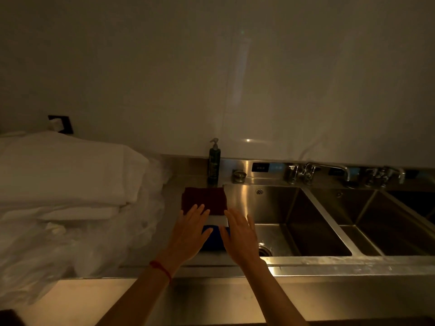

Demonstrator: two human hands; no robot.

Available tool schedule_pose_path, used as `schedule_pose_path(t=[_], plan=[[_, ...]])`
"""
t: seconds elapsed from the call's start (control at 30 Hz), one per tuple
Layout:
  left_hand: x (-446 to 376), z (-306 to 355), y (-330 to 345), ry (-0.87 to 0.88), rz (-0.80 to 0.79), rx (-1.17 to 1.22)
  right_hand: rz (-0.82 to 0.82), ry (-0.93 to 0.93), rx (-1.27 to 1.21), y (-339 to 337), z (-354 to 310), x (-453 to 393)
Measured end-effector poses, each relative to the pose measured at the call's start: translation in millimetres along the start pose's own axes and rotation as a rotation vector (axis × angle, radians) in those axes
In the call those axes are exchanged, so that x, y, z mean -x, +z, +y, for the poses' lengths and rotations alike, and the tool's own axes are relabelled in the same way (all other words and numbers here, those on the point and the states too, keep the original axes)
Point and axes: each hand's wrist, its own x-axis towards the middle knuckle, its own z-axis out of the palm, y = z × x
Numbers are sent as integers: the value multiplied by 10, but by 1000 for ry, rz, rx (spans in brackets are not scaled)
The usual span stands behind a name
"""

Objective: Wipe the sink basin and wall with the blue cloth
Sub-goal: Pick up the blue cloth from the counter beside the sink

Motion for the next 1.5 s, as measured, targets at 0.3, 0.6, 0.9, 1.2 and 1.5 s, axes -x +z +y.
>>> schedule_pose_path(t=[0.3,0.6,0.9,1.2,1.5], plan=[[-278,-302,503,56,-45,113,-37,-20,-65,537,200,-217],[-465,-419,895,153,-41,20,-150,-16,-47,1042,331,-332],[-551,-434,1147,158,-160,-3,-244,-13,-41,1313,560,-370],[-573,-403,1398,128,-117,36,-287,-132,-12,1435,807,-391],[-574,-419,1362,78,-177,38,-236,-211,127,1468,790,-413]])
